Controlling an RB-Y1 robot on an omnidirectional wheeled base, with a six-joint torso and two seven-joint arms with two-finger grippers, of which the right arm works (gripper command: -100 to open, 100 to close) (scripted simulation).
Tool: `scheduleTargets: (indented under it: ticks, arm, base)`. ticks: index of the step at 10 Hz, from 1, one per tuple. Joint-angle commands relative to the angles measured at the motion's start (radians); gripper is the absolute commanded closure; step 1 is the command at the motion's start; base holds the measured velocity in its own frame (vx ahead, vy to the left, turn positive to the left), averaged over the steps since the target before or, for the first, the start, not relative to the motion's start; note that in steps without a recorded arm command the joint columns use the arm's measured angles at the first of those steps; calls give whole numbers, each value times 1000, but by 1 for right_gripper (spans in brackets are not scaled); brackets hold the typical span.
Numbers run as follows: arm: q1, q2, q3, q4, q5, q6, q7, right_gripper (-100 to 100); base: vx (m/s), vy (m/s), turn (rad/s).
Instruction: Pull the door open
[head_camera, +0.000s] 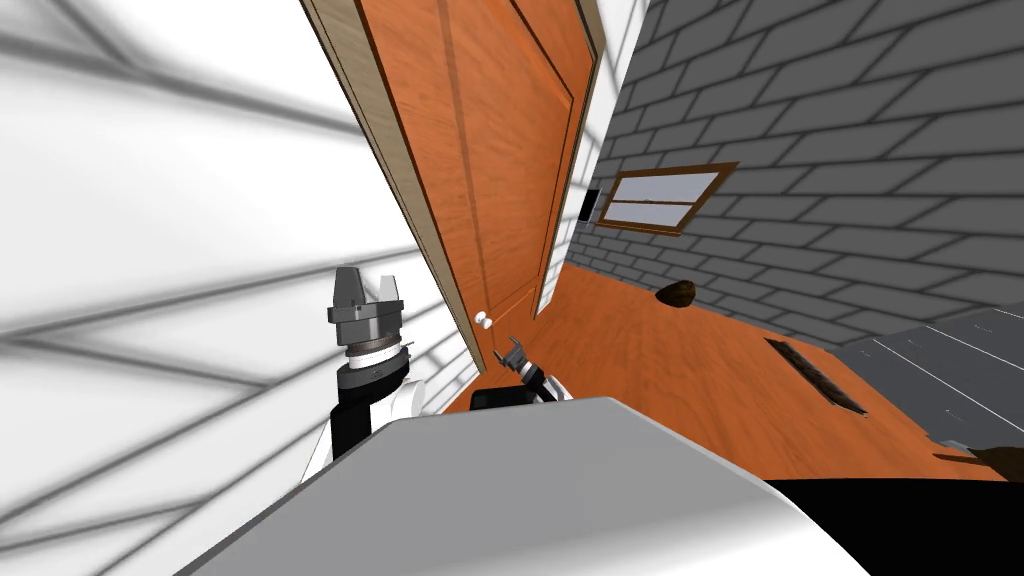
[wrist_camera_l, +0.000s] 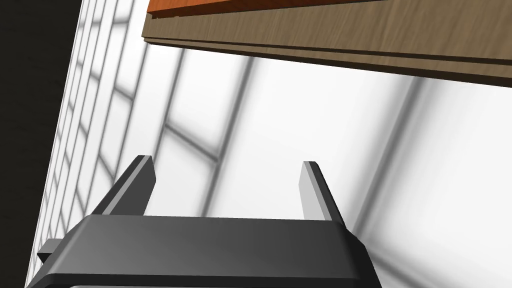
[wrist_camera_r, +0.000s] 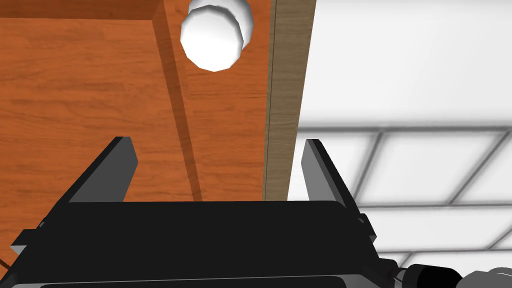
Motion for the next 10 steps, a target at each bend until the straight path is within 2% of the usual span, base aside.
scheduleTargets:
  ticks: [1,3,4,5,8,10]
  arm:
    - [-9,10,5,34,13,-12,26,-100]
    - [-18,22,11,68,30,-22,52,-100]
    - [-19,21,8,63,24,-19,45,-100]
    - [-42,-6,3,91,-2,-15,62,-100]
    - [-87,-42,-7,143,-57,-7,92,-100]
    - [-117,-55,-16,179,-95,-3,114,-100]
  base:
    - [134,15,-79]
    - [150,30,-109]
    - [61,5,-16]
    - [-54,10,56]
    - [-132,-15,40]
    - [-124,-30,68]
